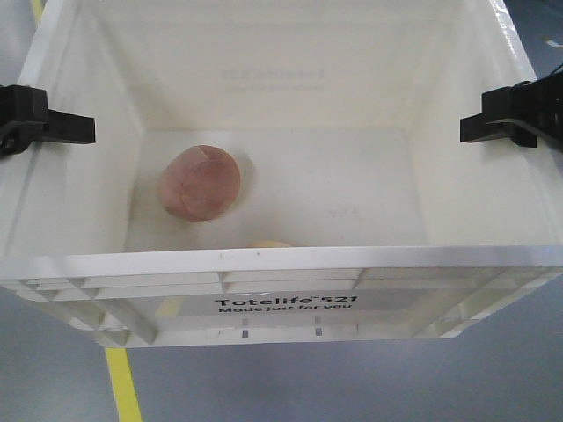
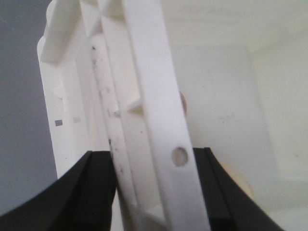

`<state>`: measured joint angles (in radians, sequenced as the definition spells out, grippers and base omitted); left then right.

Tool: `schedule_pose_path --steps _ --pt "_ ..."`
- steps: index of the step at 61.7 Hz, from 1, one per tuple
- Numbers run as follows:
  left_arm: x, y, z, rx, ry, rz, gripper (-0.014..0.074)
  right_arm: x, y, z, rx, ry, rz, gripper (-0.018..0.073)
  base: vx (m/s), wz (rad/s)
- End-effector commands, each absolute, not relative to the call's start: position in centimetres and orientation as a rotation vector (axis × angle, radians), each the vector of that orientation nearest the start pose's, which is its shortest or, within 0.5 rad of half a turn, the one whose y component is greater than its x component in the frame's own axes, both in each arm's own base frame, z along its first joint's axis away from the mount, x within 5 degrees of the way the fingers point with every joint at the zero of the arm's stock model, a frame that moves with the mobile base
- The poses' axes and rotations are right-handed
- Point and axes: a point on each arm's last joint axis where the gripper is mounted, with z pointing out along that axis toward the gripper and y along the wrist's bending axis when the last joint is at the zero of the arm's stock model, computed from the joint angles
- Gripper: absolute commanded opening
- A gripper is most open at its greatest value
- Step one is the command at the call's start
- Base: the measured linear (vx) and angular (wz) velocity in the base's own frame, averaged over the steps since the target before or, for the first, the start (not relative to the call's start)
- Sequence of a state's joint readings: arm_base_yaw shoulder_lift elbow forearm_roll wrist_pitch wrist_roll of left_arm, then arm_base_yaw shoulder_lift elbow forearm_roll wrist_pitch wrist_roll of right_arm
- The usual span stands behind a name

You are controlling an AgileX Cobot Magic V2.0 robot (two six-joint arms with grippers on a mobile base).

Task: Place moving items into box and shelve
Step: 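Keep holding the crate level with both grippers during driving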

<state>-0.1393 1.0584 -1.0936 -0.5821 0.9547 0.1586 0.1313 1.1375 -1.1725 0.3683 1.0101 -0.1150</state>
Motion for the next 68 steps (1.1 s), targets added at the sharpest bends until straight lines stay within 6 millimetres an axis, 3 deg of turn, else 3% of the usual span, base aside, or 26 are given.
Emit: schedule_pose_path --steps 1,37,68 --pt "18.73 -7.72 41.74 0.112 2.12 -0.898 -0.0003 20.94 6.43 41.4 -0.167 2.223 0.612 -0.0006 0.17 0.69" --pt "18.71 -7.73 41.72 0.114 2.122 -0.899 -0.0003 20.94 6.43 41.4 -0.167 2.223 0.612 -0.0006 0.2 0.64" --pt "18.71 -7.73 41.72 0.114 2.123 -0.898 -0.0003 20.94 6.43 41.4 -0.167 2.223 0.612 -0.0006 0.24 0.34"
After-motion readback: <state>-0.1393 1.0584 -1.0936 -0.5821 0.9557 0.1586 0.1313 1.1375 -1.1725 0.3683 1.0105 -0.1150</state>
